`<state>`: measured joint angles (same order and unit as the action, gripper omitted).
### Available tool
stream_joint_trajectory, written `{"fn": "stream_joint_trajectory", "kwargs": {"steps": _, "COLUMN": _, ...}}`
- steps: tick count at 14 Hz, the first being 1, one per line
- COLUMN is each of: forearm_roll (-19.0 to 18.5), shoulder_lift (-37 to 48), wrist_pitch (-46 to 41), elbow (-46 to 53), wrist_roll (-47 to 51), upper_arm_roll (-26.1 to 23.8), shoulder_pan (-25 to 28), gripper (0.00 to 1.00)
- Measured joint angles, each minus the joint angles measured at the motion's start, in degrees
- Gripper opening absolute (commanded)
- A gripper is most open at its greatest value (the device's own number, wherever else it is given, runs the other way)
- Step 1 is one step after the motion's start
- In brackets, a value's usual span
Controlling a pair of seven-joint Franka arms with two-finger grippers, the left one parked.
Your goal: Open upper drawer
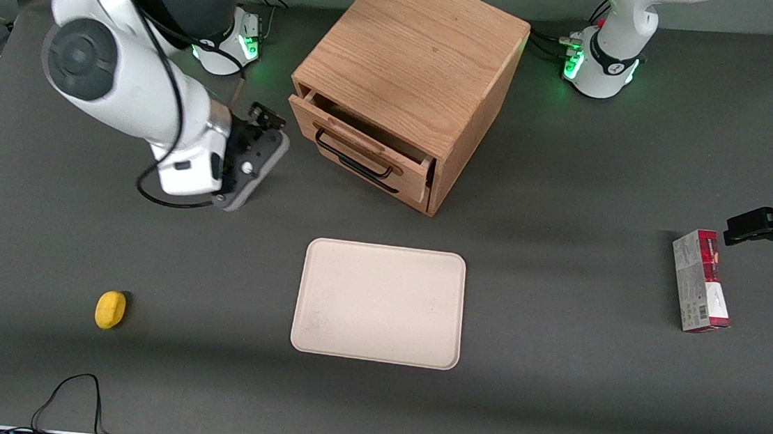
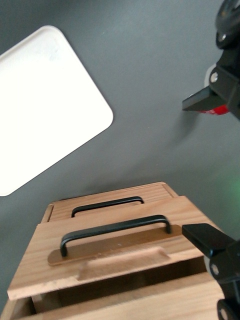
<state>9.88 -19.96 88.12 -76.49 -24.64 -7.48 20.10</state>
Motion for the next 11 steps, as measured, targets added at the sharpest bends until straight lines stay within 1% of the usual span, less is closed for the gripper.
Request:
{"fn": "stream_joint_trajectory", "kwargs": {"steps": 5, "forearm_roll": 0.35, "shoulder_lift": -4.08, "wrist_pitch": 4.92, "elbow": 0.01, "wrist_roll": 0.8, "upper_arm_roll": -0.09, "shoulder_pan": 3.45, "gripper": 1.0}}
{"fn": "stream_joint_trajectory", "kwargs": {"steps": 11, "forearm_roll": 0.36, "shoulder_lift": -6.11, "wrist_pitch": 5.2, "elbow": -0.16, "wrist_roll": 3.96, "upper_arm_roll": -0.12, "shoulder_pan": 7.44, "gripper": 1.0}}
